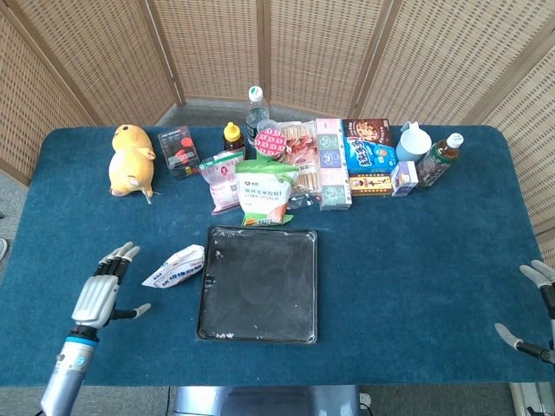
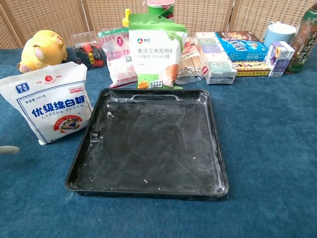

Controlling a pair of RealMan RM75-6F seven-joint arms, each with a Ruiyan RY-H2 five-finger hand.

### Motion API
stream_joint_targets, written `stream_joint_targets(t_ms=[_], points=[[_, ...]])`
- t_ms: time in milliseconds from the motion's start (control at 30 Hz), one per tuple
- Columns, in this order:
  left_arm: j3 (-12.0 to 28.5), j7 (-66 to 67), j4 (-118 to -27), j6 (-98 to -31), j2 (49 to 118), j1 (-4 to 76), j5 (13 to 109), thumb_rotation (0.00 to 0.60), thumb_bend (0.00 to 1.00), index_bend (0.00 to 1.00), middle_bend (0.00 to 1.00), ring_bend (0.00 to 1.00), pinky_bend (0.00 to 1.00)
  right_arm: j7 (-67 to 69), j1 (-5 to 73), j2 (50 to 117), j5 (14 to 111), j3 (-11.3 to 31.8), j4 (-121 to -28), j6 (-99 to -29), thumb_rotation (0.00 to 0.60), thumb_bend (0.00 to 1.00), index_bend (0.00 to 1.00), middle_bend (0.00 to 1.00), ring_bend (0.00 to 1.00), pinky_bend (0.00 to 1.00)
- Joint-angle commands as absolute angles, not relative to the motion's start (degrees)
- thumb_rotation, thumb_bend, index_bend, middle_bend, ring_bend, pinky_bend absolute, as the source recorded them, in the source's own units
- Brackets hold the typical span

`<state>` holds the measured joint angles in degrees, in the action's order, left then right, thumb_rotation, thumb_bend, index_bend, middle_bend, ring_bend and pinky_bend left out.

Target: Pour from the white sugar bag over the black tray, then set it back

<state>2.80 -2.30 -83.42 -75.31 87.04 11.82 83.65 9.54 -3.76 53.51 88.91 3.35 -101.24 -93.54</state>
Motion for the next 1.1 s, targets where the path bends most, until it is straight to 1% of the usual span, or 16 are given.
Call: stream_joint_targets(t_ms=[33, 367, 600, 767, 867, 1100], points=[[3.87, -3.24, -80.81, -77.10, 90.57, 12.01, 83.83, 0.600, 0.04, 0.00, 0.00, 0.00, 0.06, 9.80, -3.73, 53.41, 88.89, 3.28, -101.17, -93.39, 0.553, 0.13, 0.17, 0.11, 0.16, 0.20], [6.31, -4.79, -75.97, -78.55, 99.35, 12.90, 82.10, 0.600, 0.04, 0.00, 0.00, 0.00, 0.06, 9.75, -3.58, 53.41, 89.01, 3.12, -101.21, -93.04, 0.552, 0.13, 0.17, 0.11, 0.16, 0.20], [7.08, -4.57, -74.16, -78.10, 102.87, 13.56, 80.81, 0.600, 0.04, 0.00, 0.00, 0.00, 0.06, 10.59, -3.65, 53.16, 89.05, 3.08, -101.05, -93.15, 0.555, 0.13, 0.17, 0.11, 0.16, 0.20], [8.22, -3.59, -73.91, -76.95, 103.94, 14.41, 79.33, 0.600, 0.05, 0.00, 0.00, 0.00, 0.06, 11.15, -3.70, 52.98, 89.37, 2.97, -101.06, -93.29, 0.557, 0.13, 0.17, 0.11, 0.16, 0.20], [8.82, -2.52, -73.73, -76.65, 104.40, 14.95, 78.78, 0.600, 0.08, 0.00, 0.00, 0.00, 0.07, 11.55, -3.77, 52.83, 89.55, 2.88, -101.06, -93.41, 0.554, 0.13, 0.17, 0.11, 0.16, 0.21], [10.23, -0.64, -72.41, -75.33, 106.06, 16.21, 76.83, 0.600, 0.17, 0.00, 0.00, 0.00, 0.16, 12.18, -3.83, 52.65, 89.89, 2.73, -101.01, -93.56, 0.551, 0.13, 0.17, 0.11, 0.16, 0.21]])
